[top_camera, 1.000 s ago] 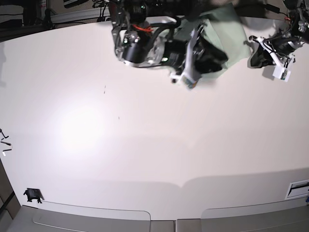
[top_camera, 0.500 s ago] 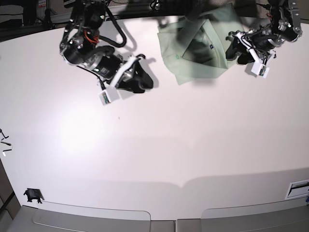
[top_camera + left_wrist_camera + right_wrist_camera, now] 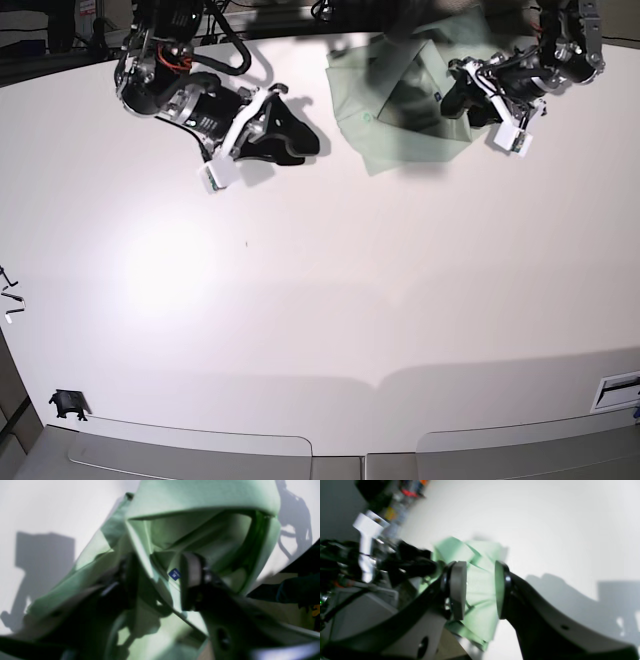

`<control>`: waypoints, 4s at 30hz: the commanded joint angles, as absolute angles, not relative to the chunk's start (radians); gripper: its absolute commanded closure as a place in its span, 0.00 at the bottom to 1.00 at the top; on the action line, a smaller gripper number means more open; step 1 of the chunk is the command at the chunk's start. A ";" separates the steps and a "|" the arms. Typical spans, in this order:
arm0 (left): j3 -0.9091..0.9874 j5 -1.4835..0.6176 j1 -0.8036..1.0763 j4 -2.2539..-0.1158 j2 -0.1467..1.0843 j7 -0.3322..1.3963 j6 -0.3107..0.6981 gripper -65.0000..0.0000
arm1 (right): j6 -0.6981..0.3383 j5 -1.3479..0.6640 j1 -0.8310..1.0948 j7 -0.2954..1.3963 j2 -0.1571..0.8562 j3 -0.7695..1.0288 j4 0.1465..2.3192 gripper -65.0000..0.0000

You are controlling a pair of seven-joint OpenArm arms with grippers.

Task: Fold the T-shirt properly

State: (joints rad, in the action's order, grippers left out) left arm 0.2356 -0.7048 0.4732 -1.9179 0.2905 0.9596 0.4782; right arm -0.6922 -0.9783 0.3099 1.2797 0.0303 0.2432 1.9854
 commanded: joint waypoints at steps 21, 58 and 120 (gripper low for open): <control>0.267 -0.722 0.549 -2.136 0.336 1.051 0.486 1.00 | -0.698 -1.161 0.302 1.306 0.030 0.241 2.005 0.72; 0.452 -0.547 0.649 -2.197 0.394 1.137 0.459 1.00 | -0.698 -0.675 0.294 0.950 -0.128 -0.185 1.803 0.73; 0.594 -0.472 0.698 -2.230 0.419 0.993 0.374 1.00 | -0.698 -0.809 -0.027 1.288 -0.157 -0.531 1.577 1.00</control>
